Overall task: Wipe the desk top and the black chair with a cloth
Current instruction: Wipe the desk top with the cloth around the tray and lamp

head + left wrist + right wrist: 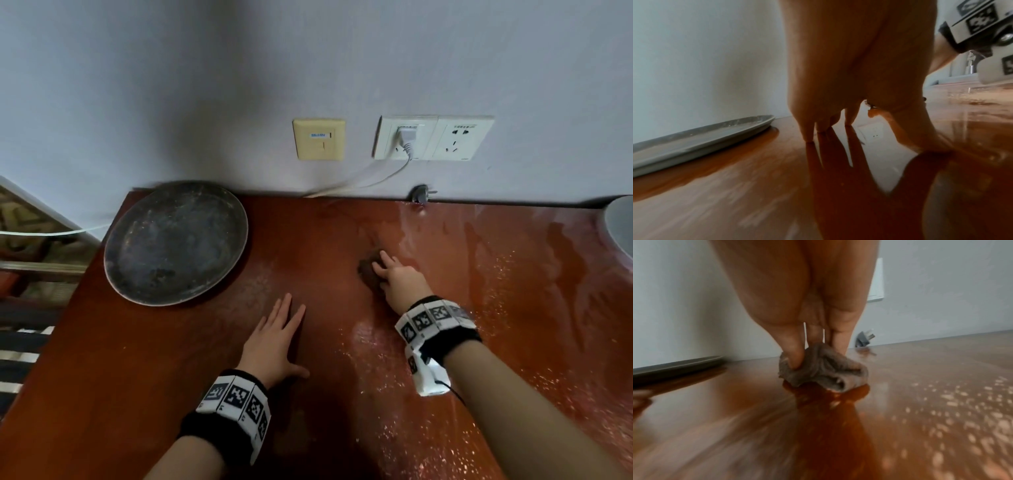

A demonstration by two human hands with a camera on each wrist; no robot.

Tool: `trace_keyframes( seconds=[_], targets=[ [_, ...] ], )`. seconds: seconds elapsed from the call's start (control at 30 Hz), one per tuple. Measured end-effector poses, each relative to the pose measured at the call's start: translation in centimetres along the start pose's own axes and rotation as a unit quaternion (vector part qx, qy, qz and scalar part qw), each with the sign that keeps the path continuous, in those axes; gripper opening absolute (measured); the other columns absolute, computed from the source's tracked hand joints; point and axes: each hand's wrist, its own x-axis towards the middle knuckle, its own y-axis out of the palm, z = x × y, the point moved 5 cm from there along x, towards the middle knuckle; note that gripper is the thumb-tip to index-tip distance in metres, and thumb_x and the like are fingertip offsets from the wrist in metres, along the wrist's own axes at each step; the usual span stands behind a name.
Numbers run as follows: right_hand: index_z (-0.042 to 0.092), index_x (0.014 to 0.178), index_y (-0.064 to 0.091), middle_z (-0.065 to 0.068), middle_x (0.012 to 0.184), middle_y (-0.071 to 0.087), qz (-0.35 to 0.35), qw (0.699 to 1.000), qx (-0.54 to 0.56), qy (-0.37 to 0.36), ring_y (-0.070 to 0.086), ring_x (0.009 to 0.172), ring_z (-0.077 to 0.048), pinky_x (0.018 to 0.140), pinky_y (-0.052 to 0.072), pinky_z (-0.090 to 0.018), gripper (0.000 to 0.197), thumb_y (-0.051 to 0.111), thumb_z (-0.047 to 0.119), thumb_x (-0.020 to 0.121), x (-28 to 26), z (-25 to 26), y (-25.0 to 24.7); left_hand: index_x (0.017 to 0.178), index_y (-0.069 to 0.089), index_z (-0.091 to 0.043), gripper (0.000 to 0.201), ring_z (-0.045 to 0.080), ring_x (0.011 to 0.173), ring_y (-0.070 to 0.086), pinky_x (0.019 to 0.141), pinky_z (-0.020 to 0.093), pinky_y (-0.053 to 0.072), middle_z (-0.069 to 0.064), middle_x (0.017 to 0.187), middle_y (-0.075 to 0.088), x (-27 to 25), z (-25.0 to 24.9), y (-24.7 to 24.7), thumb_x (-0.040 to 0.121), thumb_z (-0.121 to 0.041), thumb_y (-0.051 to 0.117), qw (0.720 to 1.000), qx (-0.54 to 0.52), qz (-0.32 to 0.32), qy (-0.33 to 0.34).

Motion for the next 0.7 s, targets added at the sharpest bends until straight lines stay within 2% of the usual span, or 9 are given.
trace_keyframes(
  seconds=[0.1, 0.17, 0.23, 0.33, 0.4, 0.43, 0.5, 0.57, 0.7],
  targets=[
    [0.024, 0.148, 0.025, 0.005, 0.159, 0.001, 0.007, 0.997, -0.015, -0.074, 0.008, 0.146, -0.02, 0.112, 0.031, -0.04, 0.054, 0.041, 0.013, 0.098, -2.6, 3.5, 2.9, 0.15, -0.014, -0.024, 0.114, 0.016, 0.143, -0.021, 0.117, 0.033, 0.0, 0.002, 0.153, -0.029, -0.4, -0.5, 0.2, 0.076, -0.052, 0.069, 1.0, 0.011, 0.006, -0.009],
    [0.023, 0.149, 0.021, 0.006, 0.159, -0.002, 0.029, 0.989, -0.028, -0.144, 0.002, 0.146, -0.017, 0.111, 0.032, -0.036, 0.054, 0.039, 0.012, 0.099, -5.6, 6.0, 5.2, 0.15, -0.013, -0.022, 0.113, 0.018, 0.143, -0.021, 0.118, 0.034, 0.001, 0.003, 0.154, -0.029, -0.7, -0.9, 0.3, 0.077, -0.052, 0.068, 1.0, 0.024, 0.014, -0.011],
    [0.024, 0.149, 0.022, 0.007, 0.158, -0.004, 0.042, 0.984, -0.018, -0.174, -0.001, 0.146, -0.014, 0.112, 0.03, -0.032, 0.055, 0.036, 0.009, 0.098, -7.7, 6.8, 5.9, 0.151, -0.01, -0.019, 0.112, 0.018, 0.143, -0.022, 0.118, 0.035, 0.0, 0.004, 0.154, -0.029, -1.2, -1.3, 0.5, 0.077, -0.053, 0.068, 0.999, 0.043, 0.021, -0.006],
    [0.03, 0.146, 0.03, 0.008, 0.158, 0.003, 0.018, 0.994, 0.016, -0.11, 0.016, 0.144, -0.015, 0.113, 0.024, -0.031, 0.055, 0.041, 0.008, 0.096, -6.4, 3.3, 3.8, 0.151, -0.008, -0.017, 0.111, 0.017, 0.143, -0.022, 0.118, 0.035, 0.0, 0.002, 0.154, -0.029, -2.1, -1.7, 1.1, 0.077, -0.054, 0.066, 0.998, 0.06, 0.02, 0.0],
    [0.031, 0.144, 0.034, 0.005, 0.158, 0.012, -0.006, 1.0, 0.009, -0.022, 0.034, 0.137, -0.021, 0.11, 0.03, -0.033, 0.055, 0.04, 0.006, 0.095, -4.6, -0.5, 1.7, 0.151, -0.01, -0.015, 0.112, 0.016, 0.143, -0.021, 0.118, 0.034, 0.0, 0.001, 0.154, -0.027, -2.8, -1.9, 1.6, 0.078, -0.053, 0.066, 0.998, 0.054, 0.026, 0.001],
    [0.03, 0.144, 0.035, 0.004, 0.158, 0.015, -0.009, 1.0, -0.009, 0.012, 0.038, 0.134, -0.023, 0.108, 0.034, -0.033, 0.054, 0.039, 0.007, 0.096, -4.1, -2.1, 1.0, 0.151, -0.01, -0.015, 0.111, 0.015, 0.143, -0.02, 0.118, 0.033, 0.0, 0.001, 0.154, -0.027, -3.2, -1.9, 1.9, 0.079, -0.052, 0.066, 0.998, 0.049, 0.026, -0.001],
    [0.027, 0.146, 0.031, 0.002, 0.158, 0.012, -0.002, 0.999, -0.037, 0.032, 0.031, 0.138, -0.023, 0.107, 0.033, -0.033, 0.053, 0.04, 0.009, 0.096, -3.9, -3.1, 0.8, 0.15, -0.011, -0.016, 0.111, 0.014, 0.144, -0.019, 0.118, 0.032, 0.0, -0.001, 0.155, -0.026, -4.0, -1.8, 2.3, 0.079, -0.051, 0.067, 0.999, 0.043, 0.024, 0.001],
    [0.025, 0.148, 0.027, 0.002, 0.159, 0.005, -0.003, 1.0, -0.027, 0.014, 0.017, 0.144, -0.021, 0.111, 0.031, -0.035, 0.057, 0.039, 0.007, 0.095, -5.1, -1.5, 1.8, 0.151, -0.011, -0.017, 0.111, 0.012, 0.144, -0.018, 0.118, 0.032, 0.001, -0.002, 0.155, -0.026, -4.7, -1.7, 2.7, 0.079, -0.048, 0.068, 0.999, 0.037, 0.026, 0.005],
    [0.021, 0.15, 0.02, 0.003, 0.158, -0.005, 0.032, 0.992, -0.008, -0.123, -0.001, 0.146, -0.018, 0.113, 0.026, -0.034, 0.051, 0.033, 0.016, 0.1, -10.5, 5.6, 5.9, 0.15, -0.012, -0.017, 0.113, 0.013, 0.144, -0.017, 0.118, 0.032, 0.003, -0.002, 0.154, -0.026, -5.1, -1.6, 2.9, 0.078, -0.043, 0.071, 0.999, 0.033, 0.027, 0.009]
  ],
)
